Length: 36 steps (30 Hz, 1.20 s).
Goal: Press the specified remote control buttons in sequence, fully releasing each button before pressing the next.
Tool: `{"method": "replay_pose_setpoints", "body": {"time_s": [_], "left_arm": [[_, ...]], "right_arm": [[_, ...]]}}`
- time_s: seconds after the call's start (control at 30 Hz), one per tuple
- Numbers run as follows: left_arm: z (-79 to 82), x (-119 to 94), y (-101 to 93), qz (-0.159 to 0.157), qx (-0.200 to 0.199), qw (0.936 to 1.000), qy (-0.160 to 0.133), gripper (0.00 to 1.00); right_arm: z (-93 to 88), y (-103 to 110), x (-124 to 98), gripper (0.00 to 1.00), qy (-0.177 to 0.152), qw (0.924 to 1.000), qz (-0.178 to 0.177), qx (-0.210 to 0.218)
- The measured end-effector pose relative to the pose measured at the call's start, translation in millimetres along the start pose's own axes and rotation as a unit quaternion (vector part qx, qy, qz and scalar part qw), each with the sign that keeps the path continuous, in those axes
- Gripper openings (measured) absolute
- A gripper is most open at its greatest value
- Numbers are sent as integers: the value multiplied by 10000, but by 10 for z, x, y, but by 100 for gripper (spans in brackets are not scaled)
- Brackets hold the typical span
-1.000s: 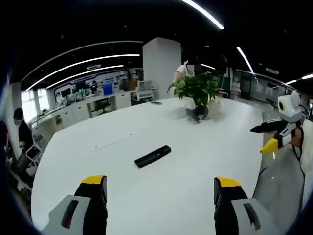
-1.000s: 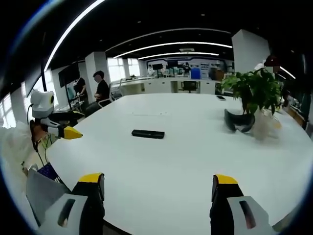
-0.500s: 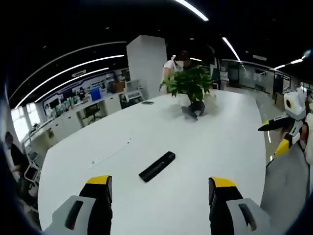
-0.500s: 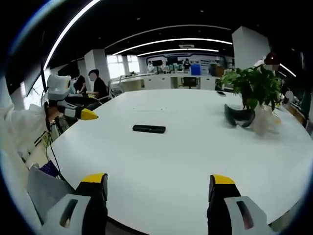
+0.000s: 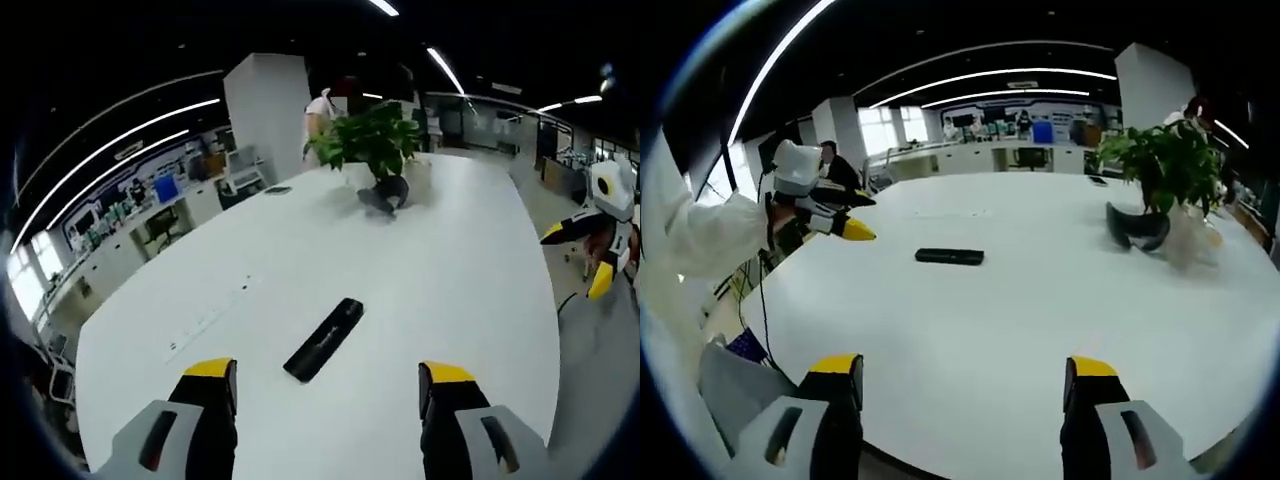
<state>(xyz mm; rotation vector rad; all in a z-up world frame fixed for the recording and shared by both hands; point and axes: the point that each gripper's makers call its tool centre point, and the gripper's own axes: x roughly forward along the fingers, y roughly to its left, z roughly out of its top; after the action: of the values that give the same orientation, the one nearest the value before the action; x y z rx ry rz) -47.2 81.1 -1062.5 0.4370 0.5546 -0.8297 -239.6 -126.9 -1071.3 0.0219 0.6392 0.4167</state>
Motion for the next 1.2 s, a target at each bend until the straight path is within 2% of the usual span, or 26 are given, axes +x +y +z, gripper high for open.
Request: {"method": "replay_pose_setpoints", "body": {"time_s": [0.33,0.5,0.77,1.0,1.2], "left_arm": [[-66,332,113,-260,248,9985,409,68],[-128,550,154,-394,471,9960,644,65],[-224,870,179,-629,581,9922,905,61],[-294,1156,193,-942,809,9844,1249,55],[-365,1307,201,-1117,1058,9762,1530,51]], "right_arm": [[-34,9,74,79,168,9998,137,44],[-114,-6,107,79,331,9993,181,47],[-112,-66,130,77,371,9991,136,171],[-134,-131,145,76,456,9988,59,167],[-116,-162,134,75,438,9988,25,196]]}}
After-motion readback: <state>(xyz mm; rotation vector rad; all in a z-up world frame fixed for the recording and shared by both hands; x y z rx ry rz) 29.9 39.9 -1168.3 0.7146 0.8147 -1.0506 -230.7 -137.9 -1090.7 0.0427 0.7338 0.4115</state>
